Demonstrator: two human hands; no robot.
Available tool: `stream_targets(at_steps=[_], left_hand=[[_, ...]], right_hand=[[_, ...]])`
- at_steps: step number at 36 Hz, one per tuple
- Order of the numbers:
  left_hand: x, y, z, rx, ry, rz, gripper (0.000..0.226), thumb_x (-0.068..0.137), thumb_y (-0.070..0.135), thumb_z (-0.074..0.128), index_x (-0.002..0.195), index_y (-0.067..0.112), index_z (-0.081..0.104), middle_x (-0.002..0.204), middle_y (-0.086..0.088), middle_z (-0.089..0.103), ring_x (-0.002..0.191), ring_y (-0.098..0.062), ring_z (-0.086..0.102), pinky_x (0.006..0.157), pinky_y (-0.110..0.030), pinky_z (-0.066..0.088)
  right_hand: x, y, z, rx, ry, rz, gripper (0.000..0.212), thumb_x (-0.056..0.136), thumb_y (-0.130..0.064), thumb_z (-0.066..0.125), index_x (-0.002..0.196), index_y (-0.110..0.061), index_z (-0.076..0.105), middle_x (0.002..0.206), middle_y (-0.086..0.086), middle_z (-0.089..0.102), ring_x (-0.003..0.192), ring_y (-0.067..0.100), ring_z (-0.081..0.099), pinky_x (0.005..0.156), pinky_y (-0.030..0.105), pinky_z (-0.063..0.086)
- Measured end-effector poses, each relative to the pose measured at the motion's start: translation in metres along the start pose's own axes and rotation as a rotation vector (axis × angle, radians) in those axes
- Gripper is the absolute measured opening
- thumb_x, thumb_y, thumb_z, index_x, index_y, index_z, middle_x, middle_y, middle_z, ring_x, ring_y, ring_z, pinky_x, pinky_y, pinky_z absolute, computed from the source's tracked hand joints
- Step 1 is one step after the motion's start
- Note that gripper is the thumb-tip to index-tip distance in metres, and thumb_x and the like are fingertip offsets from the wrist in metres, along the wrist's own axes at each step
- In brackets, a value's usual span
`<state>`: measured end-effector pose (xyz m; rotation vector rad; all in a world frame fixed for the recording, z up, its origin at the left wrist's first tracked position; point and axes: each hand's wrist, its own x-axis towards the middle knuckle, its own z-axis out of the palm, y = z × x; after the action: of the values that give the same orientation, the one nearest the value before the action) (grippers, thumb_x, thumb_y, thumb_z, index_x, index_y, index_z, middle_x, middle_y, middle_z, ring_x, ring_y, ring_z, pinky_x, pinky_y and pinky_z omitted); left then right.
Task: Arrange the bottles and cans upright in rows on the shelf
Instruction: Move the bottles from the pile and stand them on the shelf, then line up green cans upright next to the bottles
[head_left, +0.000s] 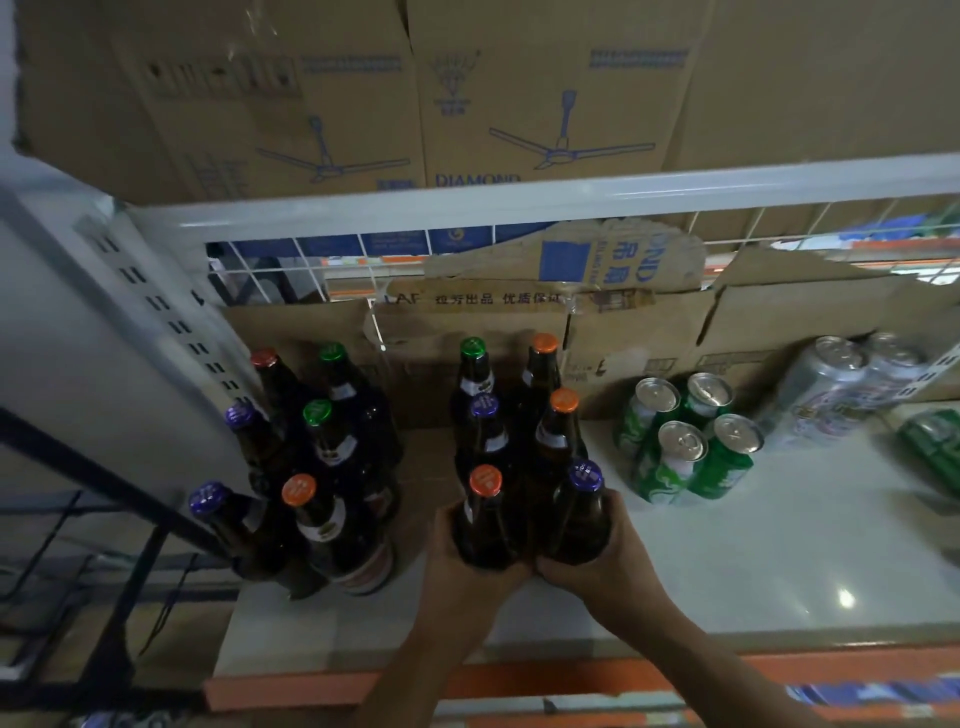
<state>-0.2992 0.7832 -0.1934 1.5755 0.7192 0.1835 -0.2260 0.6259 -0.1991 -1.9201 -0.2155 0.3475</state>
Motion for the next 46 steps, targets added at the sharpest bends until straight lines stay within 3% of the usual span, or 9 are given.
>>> stream_targets(at_steps=[16, 21, 27, 31, 34, 36, 40, 43, 46], left_hand=[[0.0, 0.001, -0.001, 0.054, -0.034, -0.008, 0.072, 0.061, 0.002, 0.093, 0.111, 0.03, 0.05, 0.099, -0.001, 0.071, 0.077, 0.003, 0.069, 0.057, -0.013, 0.052], [-0.001, 0.002, 0.001, 0.043, -0.04, 0.008, 0.07, 0.063, -0.004, 0.091, 0.105, 0.033, 0.048, 0.099, 0.001, 0.069, 0.075, 0.007, 0.068, 0.056, -0.011, 0.051], [-0.003, 0.003, -0.001, 0.039, -0.055, 0.053, 0.069, 0.062, -0.006, 0.092, 0.102, 0.03, 0.049, 0.097, 0.004, 0.067, 0.072, 0.01, 0.066, 0.058, -0.01, 0.05], [0.001, -0.004, -0.007, 0.028, -0.075, 0.07, 0.074, 0.056, 0.008, 0.098, 0.108, 0.033, 0.051, 0.101, 0.007, 0.071, 0.084, -0.004, 0.07, 0.065, -0.02, 0.055], [0.005, -0.012, -0.016, 0.003, -0.129, 0.131, 0.089, 0.051, 0.01, 0.098, 0.12, 0.03, 0.046, 0.109, 0.011, 0.07, 0.1, -0.008, 0.07, 0.076, -0.033, 0.061], [0.005, -0.016, -0.021, 0.027, -0.154, 0.168, 0.094, 0.048, 0.02, 0.097, 0.124, 0.029, 0.042, 0.117, 0.008, 0.065, 0.11, -0.011, 0.067, 0.084, -0.039, 0.06], [-0.01, -0.004, -0.035, 0.093, -0.134, 0.212, 0.102, 0.058, 0.021, 0.098, 0.139, 0.027, 0.037, 0.132, 0.012, 0.047, 0.118, 0.001, 0.051, 0.097, -0.024, 0.044], [-0.028, 0.015, -0.047, 0.108, -0.032, 0.278, 0.093, 0.061, 0.034, 0.091, 0.139, 0.034, 0.04, 0.135, 0.008, 0.046, 0.124, -0.01, 0.048, 0.103, -0.032, 0.042], [-0.048, 0.034, -0.052, 0.116, 0.018, 0.414, 0.068, 0.076, 0.007, 0.086, 0.123, 0.039, 0.049, 0.127, 0.006, 0.053, 0.116, -0.006, 0.055, 0.094, -0.02, 0.045]], right_hand=[[0.004, 0.011, 0.001, 0.047, -0.004, -0.009, 0.071, 0.056, -0.004, 0.096, 0.109, -0.023, 0.052, 0.104, 0.0, 0.069, 0.09, -0.003, 0.066, 0.067, 0.014, 0.053], [0.003, 0.009, 0.002, 0.056, -0.003, 0.005, 0.075, 0.045, -0.034, 0.09, 0.108, -0.021, 0.053, 0.101, 0.001, 0.07, 0.087, 0.002, 0.068, 0.067, 0.022, 0.055], [0.006, 0.013, 0.0, -0.037, -0.013, 0.005, 0.067, 0.05, -0.027, 0.092, 0.105, -0.028, 0.052, 0.099, -0.001, 0.069, 0.085, 0.006, 0.066, 0.064, 0.023, 0.054], [0.002, 0.011, -0.005, -0.019, -0.015, 0.007, 0.084, 0.047, -0.028, 0.094, 0.117, -0.029, 0.048, 0.108, 0.002, 0.069, 0.093, 0.014, 0.071, 0.07, 0.043, 0.062], [-0.004, 0.005, -0.011, -0.002, -0.075, 0.015, 0.104, 0.053, -0.022, 0.098, 0.136, -0.021, 0.035, 0.12, 0.005, 0.063, 0.099, 0.005, 0.07, 0.07, 0.03, 0.061], [-0.007, 0.0, -0.017, -0.017, -0.066, 0.006, 0.117, 0.051, -0.036, 0.098, 0.145, -0.023, 0.029, 0.124, 0.0, 0.059, 0.109, 0.008, 0.066, 0.078, 0.025, 0.056], [-0.018, -0.007, -0.029, -0.051, 0.013, -0.035, 0.129, 0.044, -0.071, 0.089, 0.148, -0.022, 0.029, 0.138, 0.0, 0.046, 0.128, 0.015, 0.046, 0.098, 0.032, 0.042], [-0.031, -0.017, -0.045, -0.086, 0.06, -0.116, 0.115, 0.052, -0.07, 0.088, 0.142, -0.021, 0.037, 0.138, -0.002, 0.044, 0.13, 0.014, 0.043, 0.099, 0.029, 0.037], [-0.039, -0.027, -0.067, -0.134, 0.079, -0.196, 0.088, 0.073, -0.044, 0.089, 0.14, -0.029, 0.035, 0.135, -0.007, 0.04, 0.128, 0.008, 0.04, 0.101, 0.026, 0.032]])
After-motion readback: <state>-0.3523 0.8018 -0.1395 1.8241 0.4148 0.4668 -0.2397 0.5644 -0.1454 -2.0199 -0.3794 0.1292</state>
